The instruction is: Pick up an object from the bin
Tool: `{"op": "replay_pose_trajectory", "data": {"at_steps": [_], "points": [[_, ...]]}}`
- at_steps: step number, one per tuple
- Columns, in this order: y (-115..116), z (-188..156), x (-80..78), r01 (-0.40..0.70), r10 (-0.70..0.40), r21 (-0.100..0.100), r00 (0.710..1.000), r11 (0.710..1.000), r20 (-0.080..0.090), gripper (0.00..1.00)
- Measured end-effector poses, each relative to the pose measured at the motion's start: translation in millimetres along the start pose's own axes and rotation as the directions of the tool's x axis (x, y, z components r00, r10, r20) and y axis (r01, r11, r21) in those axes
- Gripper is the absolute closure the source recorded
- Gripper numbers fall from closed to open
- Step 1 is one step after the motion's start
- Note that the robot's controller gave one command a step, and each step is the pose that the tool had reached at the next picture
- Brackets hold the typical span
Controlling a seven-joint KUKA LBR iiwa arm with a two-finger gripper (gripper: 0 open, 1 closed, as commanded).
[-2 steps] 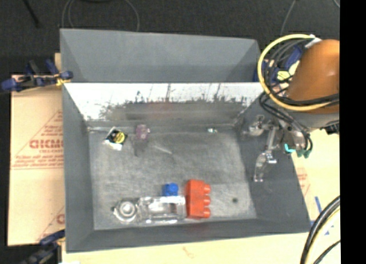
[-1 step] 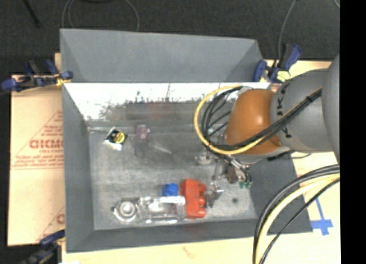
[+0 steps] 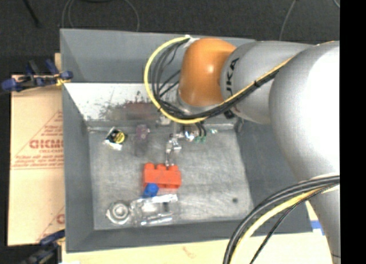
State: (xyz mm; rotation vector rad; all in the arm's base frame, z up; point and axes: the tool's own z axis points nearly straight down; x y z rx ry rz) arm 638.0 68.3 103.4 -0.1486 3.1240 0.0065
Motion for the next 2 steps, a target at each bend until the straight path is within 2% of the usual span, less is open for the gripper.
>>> {"op": "replay_pose_trajectory", "data": {"at_steps": [1,2], "points": [[103,3,-25.6,0.281,-0.281,0.000,0.960,0.960,-0.007,0.00],[80,31,-25.7,0.245,-0.245,-0.002,0.970,0.970,-0.001,0.00]]}}
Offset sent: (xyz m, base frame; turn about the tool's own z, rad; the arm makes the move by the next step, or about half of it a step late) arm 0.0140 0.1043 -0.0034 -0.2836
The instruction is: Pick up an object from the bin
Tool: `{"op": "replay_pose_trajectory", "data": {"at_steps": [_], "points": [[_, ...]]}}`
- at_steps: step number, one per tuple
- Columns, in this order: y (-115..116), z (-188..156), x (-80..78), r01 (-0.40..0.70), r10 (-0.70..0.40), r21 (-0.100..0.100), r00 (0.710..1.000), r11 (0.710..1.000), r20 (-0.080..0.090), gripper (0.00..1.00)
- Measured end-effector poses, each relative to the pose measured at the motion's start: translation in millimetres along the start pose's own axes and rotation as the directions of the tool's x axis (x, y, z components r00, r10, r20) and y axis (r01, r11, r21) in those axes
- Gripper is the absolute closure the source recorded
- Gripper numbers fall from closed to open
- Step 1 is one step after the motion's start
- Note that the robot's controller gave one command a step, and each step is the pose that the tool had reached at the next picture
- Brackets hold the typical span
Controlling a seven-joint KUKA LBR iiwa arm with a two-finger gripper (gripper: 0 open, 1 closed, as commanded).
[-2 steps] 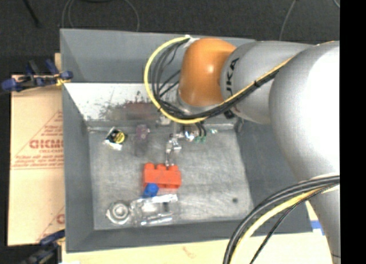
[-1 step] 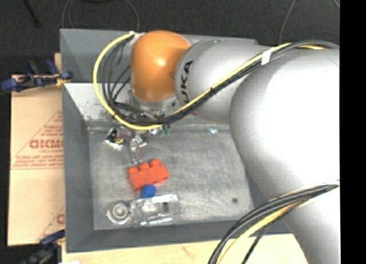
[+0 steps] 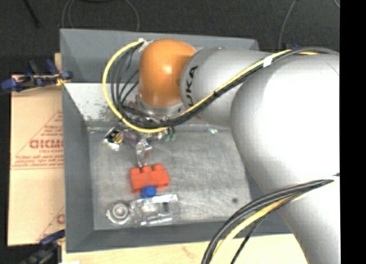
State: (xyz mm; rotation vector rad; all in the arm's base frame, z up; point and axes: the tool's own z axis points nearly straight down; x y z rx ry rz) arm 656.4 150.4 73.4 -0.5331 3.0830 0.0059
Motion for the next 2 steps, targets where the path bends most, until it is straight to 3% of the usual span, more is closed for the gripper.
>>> {"op": "replay_pose_trajectory", "data": {"at_steps": [1,2], "points": [[22.3,-1.7,8.1,-0.462,0.462,0.000,0.887,0.887,0.001,0.00],[20.8,-2.8,7.8,-0.460,0.460,0.002,0.888,0.888,0.004,1.00]]}}
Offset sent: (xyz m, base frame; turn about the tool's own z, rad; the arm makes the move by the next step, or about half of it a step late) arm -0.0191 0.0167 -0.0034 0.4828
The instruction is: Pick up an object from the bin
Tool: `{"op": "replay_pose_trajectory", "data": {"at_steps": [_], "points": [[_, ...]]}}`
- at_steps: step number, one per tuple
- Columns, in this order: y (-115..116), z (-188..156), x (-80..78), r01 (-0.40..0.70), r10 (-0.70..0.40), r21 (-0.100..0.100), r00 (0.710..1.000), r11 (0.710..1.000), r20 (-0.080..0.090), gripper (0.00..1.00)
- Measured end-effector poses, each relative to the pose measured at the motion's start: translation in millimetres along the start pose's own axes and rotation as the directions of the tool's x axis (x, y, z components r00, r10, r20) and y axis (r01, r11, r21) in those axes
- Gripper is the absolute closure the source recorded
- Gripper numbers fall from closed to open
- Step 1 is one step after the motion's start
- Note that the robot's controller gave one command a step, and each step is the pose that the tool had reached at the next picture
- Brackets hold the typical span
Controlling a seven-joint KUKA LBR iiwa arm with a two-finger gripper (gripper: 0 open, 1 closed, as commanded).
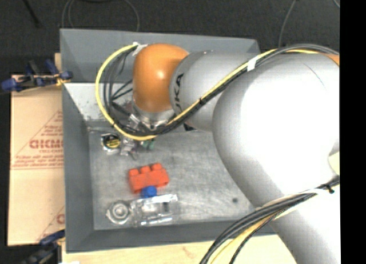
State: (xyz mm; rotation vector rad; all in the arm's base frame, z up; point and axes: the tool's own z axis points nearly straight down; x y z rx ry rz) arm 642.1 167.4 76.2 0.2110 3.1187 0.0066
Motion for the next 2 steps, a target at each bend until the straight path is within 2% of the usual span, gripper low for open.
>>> {"op": "replay_pose_trajectory", "data": {"at_steps": [2], "points": [[1,-114,-7.7,0.007,-0.007,0.002,1.000,1.000,-0.004,1.00]]}}
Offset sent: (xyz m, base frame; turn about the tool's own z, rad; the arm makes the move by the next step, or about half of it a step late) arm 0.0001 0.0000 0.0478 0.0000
